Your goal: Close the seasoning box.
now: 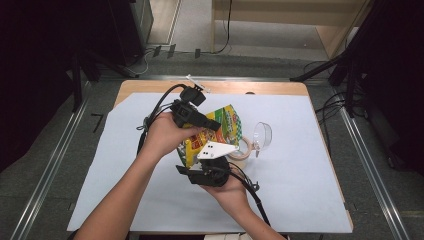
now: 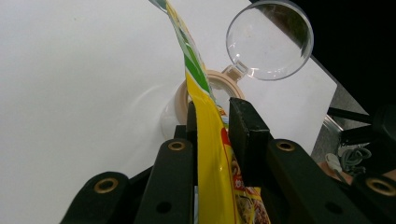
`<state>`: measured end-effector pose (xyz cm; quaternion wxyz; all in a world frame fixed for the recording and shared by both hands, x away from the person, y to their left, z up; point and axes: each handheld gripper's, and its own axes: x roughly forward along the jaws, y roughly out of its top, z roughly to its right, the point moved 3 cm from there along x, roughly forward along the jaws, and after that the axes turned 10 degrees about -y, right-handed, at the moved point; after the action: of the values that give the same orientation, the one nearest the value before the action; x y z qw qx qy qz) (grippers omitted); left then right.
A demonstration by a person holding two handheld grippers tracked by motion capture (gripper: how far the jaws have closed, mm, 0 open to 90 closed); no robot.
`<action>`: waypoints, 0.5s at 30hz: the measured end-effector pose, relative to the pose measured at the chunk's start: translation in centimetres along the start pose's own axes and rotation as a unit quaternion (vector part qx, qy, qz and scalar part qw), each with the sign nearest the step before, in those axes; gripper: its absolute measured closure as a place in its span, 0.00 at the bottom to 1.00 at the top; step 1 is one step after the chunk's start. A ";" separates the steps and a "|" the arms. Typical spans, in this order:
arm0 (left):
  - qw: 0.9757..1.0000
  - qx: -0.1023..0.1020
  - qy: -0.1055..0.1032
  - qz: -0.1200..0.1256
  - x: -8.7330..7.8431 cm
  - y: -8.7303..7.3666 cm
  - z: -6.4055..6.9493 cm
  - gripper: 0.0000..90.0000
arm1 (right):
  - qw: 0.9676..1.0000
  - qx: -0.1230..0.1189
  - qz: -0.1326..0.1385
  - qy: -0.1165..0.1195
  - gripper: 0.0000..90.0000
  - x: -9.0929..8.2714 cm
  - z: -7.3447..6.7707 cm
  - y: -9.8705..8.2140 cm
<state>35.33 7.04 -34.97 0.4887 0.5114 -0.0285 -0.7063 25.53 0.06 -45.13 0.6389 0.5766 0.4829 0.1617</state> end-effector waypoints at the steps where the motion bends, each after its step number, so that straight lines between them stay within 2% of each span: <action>1: 1.000 0.000 0.001 -0.002 0.0 0.1 0.1 0.88 | 1.000 0.000 0.001 0.000 0.66 0.0 0.0 0.0; 15: 1.000 -0.001 0.010 -0.006 0.0 0.3 0.3 0.88 | 1.000 0.004 0.003 0.008 0.68 -0.3 0.2 0.1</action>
<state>35.24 6.75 -34.66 0.4852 0.5182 -0.0203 -0.7040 25.63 -0.24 -44.93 0.6322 0.5793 0.4871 0.1658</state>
